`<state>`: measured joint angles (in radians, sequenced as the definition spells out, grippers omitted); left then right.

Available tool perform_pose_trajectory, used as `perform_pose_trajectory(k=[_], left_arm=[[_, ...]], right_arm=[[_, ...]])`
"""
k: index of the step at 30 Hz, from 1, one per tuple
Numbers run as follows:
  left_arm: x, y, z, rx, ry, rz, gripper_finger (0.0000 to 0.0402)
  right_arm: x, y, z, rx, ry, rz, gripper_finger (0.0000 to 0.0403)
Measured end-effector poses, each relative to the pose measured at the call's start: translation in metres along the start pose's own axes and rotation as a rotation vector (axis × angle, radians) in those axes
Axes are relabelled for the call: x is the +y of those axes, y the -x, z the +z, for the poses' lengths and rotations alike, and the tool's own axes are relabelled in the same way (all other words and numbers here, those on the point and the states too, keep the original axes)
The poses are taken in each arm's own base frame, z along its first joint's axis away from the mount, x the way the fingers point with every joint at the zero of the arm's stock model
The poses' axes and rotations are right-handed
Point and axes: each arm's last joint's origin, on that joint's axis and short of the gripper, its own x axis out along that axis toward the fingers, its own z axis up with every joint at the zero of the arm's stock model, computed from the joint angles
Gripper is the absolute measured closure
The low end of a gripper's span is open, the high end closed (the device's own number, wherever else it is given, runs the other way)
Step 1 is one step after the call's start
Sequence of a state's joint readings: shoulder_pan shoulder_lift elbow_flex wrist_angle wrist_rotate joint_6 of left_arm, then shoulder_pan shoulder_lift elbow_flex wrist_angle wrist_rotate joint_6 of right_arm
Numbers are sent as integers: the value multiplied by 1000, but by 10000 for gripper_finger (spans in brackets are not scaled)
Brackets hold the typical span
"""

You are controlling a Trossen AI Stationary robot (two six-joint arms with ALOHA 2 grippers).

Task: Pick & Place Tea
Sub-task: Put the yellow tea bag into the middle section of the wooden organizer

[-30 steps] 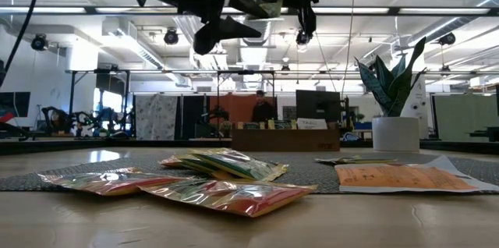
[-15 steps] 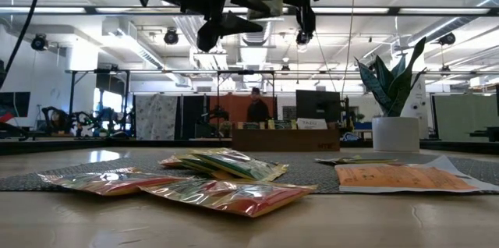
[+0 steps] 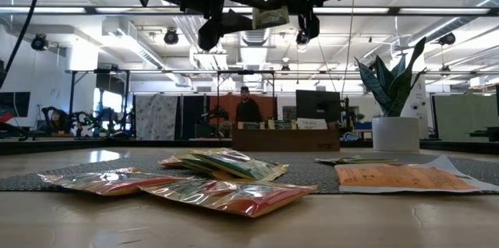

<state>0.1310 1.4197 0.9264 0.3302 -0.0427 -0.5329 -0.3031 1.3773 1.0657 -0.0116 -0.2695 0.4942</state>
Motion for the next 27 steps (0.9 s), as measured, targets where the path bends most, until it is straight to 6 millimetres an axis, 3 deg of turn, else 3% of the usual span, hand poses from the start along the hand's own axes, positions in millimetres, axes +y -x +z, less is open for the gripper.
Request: perform_pose_trajectory(k=[8,15,27], left_arm=[[1,5,-2,63,-96,2,221],[4,34,-5,220,-204,76,221],[21,32,-35,-174,90,-148,221]], right_arm=[[0,1,0,-2,1,1,394],[3,5,3,-17,24,10,394],[9,5,12,-95,30,50,394]])
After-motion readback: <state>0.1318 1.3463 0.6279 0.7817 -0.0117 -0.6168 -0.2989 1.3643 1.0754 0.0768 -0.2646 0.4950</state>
